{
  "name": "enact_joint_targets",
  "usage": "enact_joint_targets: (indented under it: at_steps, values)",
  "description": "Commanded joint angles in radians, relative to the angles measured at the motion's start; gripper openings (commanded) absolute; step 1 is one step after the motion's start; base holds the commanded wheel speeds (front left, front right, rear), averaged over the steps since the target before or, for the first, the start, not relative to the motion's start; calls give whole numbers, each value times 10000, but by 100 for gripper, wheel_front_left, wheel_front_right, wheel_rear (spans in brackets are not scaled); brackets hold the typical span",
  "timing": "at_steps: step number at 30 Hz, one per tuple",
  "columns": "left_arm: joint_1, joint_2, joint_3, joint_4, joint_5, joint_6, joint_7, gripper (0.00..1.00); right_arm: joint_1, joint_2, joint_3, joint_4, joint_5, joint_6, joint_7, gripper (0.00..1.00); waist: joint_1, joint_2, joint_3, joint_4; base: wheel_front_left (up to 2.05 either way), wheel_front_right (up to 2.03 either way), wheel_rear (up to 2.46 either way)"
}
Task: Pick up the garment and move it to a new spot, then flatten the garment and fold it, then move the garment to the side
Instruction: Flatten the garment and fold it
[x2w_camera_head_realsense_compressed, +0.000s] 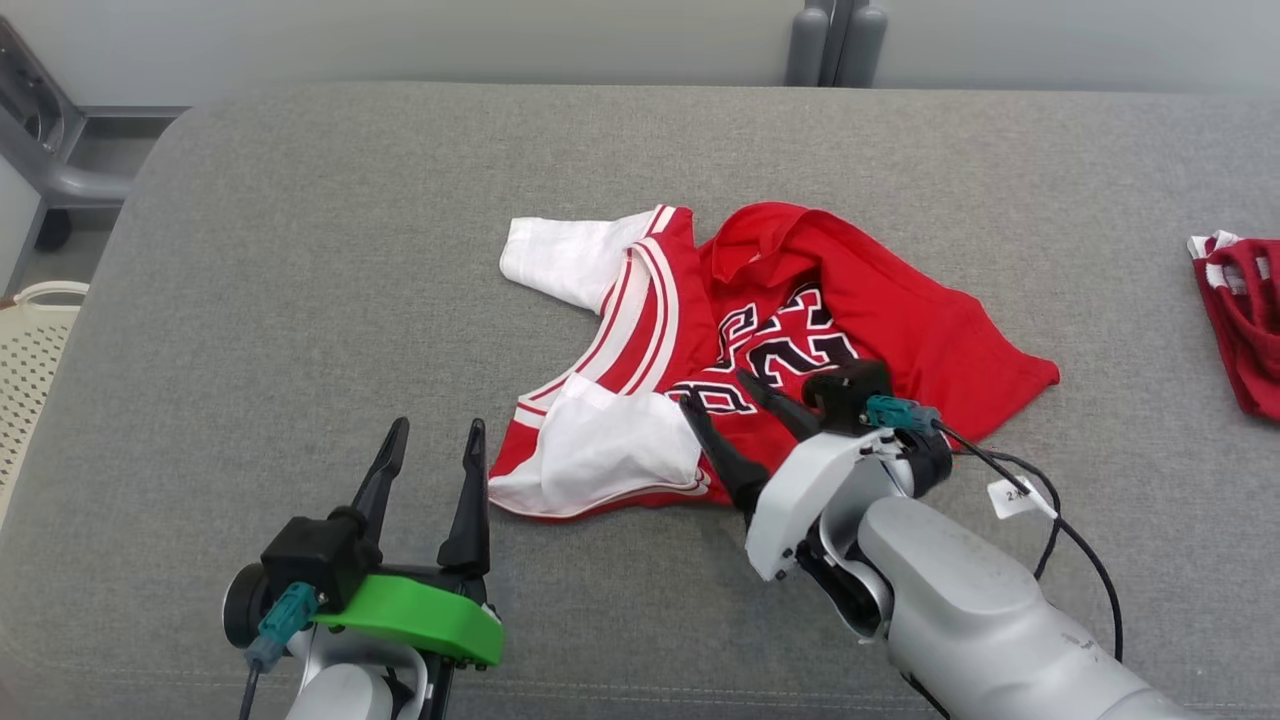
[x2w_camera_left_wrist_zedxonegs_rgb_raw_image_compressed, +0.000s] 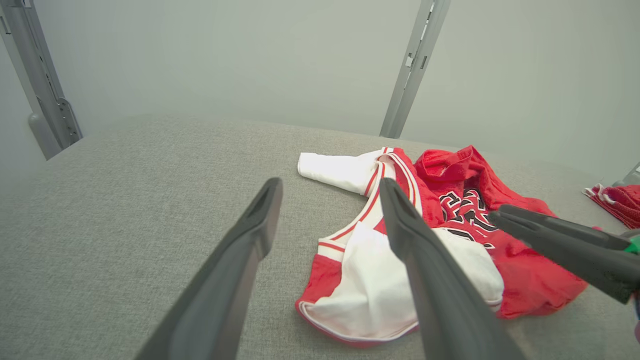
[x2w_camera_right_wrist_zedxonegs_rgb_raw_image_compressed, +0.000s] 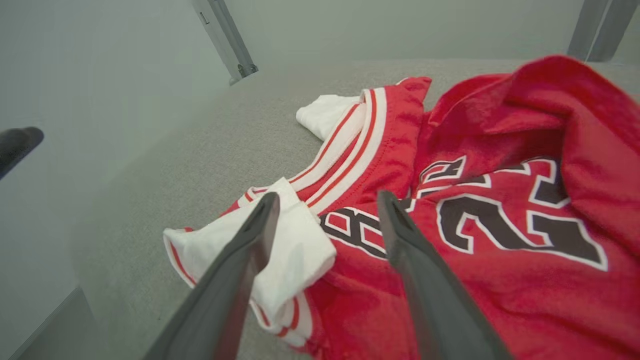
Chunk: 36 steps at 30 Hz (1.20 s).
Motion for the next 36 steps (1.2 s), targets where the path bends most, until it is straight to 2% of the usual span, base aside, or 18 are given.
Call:
enact_joint_targets:
  at_steps: [1,10,17,19,21,23,26,34,35,36]
  values:
    - [89,-12,-15,4,45,-32,-32,100,150,47,-32,36,-22,3,39,100,0,-1,-54,-35,0,0,0]
    - [103,9,-117,5,13,-11,-26,100,804,77,-482,-99,795,2,620,100,0,-1,-21,385,0,0,0]
    - [-12,19,-100,-33,-30,29,-29,100,696,129,-106,-352,1441,2,1185,100,0,-1,51,691,0,0,0]
    - [-40,15,-91,-43,-43,35,-30,100,513,146,28,-257,1486,2,1244,49,0,-1,66,749,0,0,0]
    - [-74,12,-83,-50,-47,41,-31,100,338,165,184,-128,1463,2,1132,31,0,-1,82,795,0,0,0]
    - [-110,7,-80,-50,-53,41,-31,100,140,182,448,-38,1312,2,989,0,0,-1,92,834,0,0,0]
    - [-140,-3,-62,-67,-56,48,-33,100,-84,197,1044,-211,1110,3,718,0,0,-1,96,878,0,0,0]
    - [-76,46,70,-161,-58,100,-38,100,-198,166,3593,-685,-124,2,412,0,0,-1,74,835,0,0,0]
    - [-65,49,87,-175,-51,103,-38,100,-224,122,3851,-649,-276,2,362,25,0,-1,75,820,0,0,0]
    - [-57,43,94,-184,-46,107,-38,100,-170,94,4001,-621,-283,2,334,40,0,-1,77,805,0,0,0]
